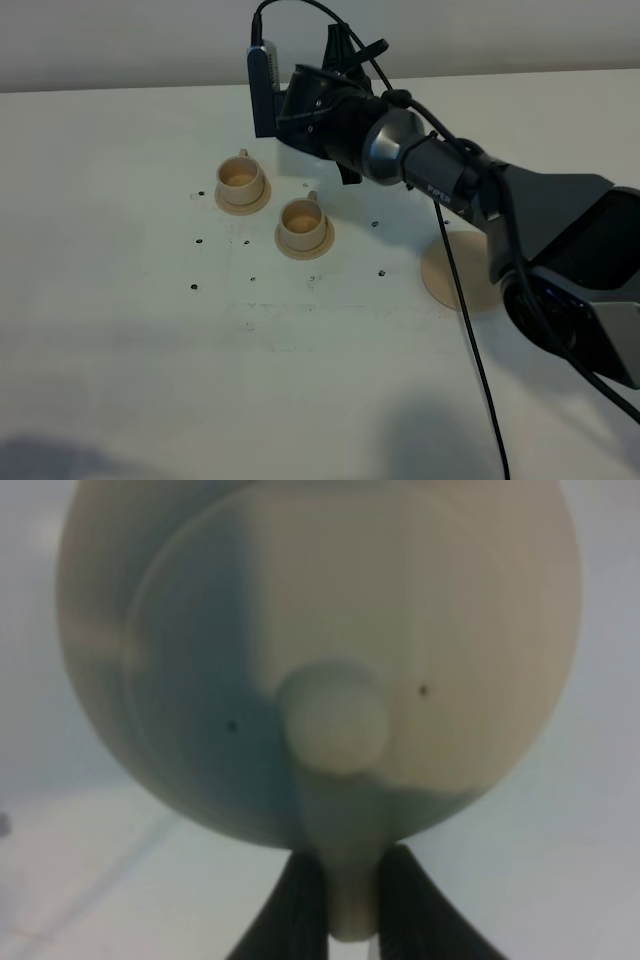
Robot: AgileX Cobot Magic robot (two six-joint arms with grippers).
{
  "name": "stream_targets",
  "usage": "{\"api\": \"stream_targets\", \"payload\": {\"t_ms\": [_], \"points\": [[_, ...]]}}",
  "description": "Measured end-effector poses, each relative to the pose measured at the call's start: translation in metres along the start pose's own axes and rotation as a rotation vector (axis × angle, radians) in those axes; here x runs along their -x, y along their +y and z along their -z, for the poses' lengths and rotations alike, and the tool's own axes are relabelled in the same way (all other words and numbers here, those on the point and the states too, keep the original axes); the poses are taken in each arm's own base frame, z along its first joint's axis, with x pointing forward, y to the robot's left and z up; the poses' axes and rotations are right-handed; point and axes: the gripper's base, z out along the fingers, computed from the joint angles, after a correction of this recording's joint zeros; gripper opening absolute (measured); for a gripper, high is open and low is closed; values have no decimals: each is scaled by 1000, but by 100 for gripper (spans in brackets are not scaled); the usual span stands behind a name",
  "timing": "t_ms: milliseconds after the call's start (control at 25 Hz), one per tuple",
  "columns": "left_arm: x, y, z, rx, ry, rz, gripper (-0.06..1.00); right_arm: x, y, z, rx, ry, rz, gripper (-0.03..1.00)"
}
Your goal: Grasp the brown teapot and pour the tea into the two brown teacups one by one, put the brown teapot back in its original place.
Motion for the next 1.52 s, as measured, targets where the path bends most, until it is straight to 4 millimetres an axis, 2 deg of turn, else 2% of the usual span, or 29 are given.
{"api": "stream_targets", "payload": {"t_ms": [200,520,1520], "points": [[0,0,0,0,0,0,50,15,13,2,-5,-14,36,10],[0,0,0,0,0,1,50,25,14,11,-60,-24,82,10],[0,0,0,0,0,0,50,32,14,11,-171,18,201,10]]}}
